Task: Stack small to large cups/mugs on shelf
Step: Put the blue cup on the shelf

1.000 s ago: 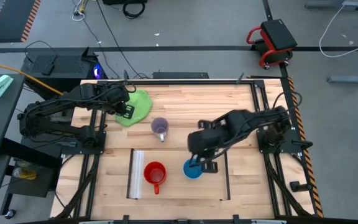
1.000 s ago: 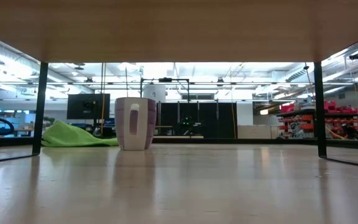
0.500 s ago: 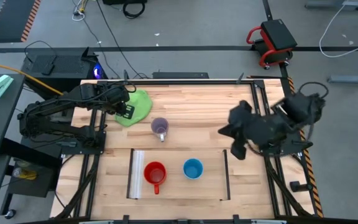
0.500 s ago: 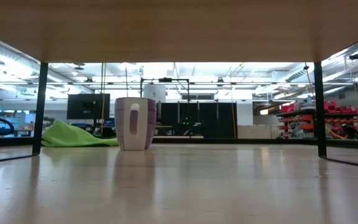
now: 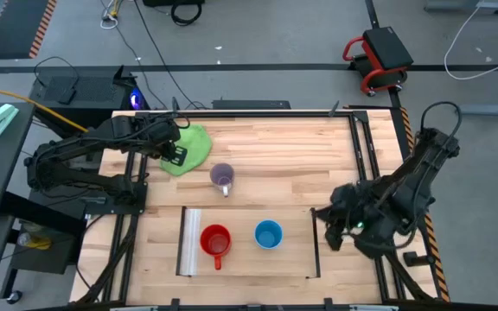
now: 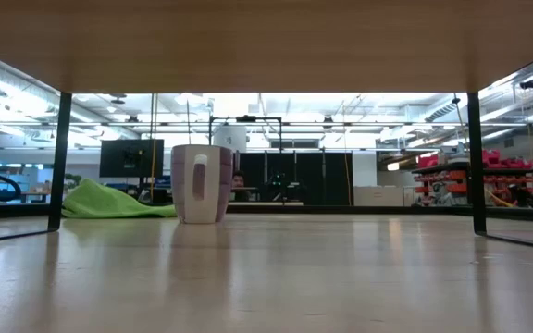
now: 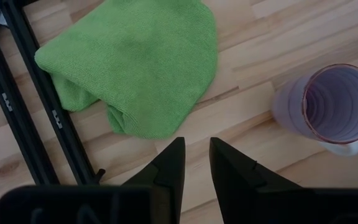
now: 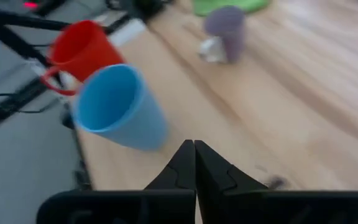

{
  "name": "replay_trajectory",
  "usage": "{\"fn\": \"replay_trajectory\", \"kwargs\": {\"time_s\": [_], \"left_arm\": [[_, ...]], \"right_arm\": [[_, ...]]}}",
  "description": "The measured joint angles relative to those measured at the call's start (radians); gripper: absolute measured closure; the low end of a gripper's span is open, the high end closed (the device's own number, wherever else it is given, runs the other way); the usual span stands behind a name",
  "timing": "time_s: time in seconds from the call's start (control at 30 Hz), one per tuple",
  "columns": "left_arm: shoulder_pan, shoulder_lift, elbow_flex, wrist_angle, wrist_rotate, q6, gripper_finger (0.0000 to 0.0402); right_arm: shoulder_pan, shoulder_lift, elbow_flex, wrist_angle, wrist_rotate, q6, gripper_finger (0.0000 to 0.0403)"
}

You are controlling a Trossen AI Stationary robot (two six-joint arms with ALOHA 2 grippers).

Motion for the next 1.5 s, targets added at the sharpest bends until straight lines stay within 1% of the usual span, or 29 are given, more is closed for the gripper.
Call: {"fn": "replay_trajectory", "kwargs": {"time_s": [0.07, 0.13, 0.23, 0.3, 0.43, 0.53, 0.73, 0.9, 1.07, 1.2, 1.43, 1.5], "left_arm": [[0.000, 0.000, 0.000, 0.001, 0.000, 0.000, 0.0318], [0.000, 0.000, 0.000, 0.002, 0.000, -0.001, 0.0315], [0.000, 0.000, 0.000, 0.003, 0.000, -0.001, 0.0313], [0.000, 0.000, 0.000, 0.007, 0.000, -0.001, 0.0313], [0.000, 0.000, 0.000, 0.009, 0.000, -0.004, 0.0318], [0.000, 0.000, 0.000, 0.014, 0.000, -0.004, 0.0319], [0.000, 0.000, 0.000, 0.030, 0.000, -0.004, 0.0312], [0.000, 0.000, 0.000, 0.030, 0.000, -0.003, 0.0318], [0.000, 0.000, 0.000, 0.030, 0.000, 0.000, 0.0321], [0.000, 0.000, 0.000, 0.031, 0.000, 0.000, 0.0318], [0.000, 0.000, 0.000, 0.031, 0.000, 0.000, 0.0313], [0.000, 0.000, 0.000, 0.031, 0.000, 0.000, 0.0315]], "right_arm": [[-0.020, 0.014, -0.064, 0.145, -0.009, -0.070, 0.0400], [-0.035, 0.039, -0.106, 0.220, -0.015, -0.095, 0.0401], [-0.034, 0.067, -0.137, 0.259, -0.019, -0.088, 0.0401], [-0.032, 0.081, -0.148, 0.284, -0.040, -0.095, 0.0401], [-0.037, 0.104, -0.157, 0.354, -0.091, -0.163, 0.0402], [-0.047, 0.106, -0.157, 0.364, -0.113, -0.190, 0.0402], [-0.097, 0.106, -0.157, 0.398, -0.122, -0.254, 0.0402], [-0.131, 0.106, -0.157, 0.413, -0.146, -0.297, 0.0402], [-0.142, 0.119, -0.157, 0.441, -0.188, -0.329, 0.0403], [-0.143, 0.157, -0.157, 0.477, -0.217, -0.343, 0.0403], [-0.157, 0.182, -0.154, 0.517, -0.223, -0.362, 0.0403], [-0.166, 0.182, -0.154, 0.525, -0.243, -0.375, 0.0403]]}}
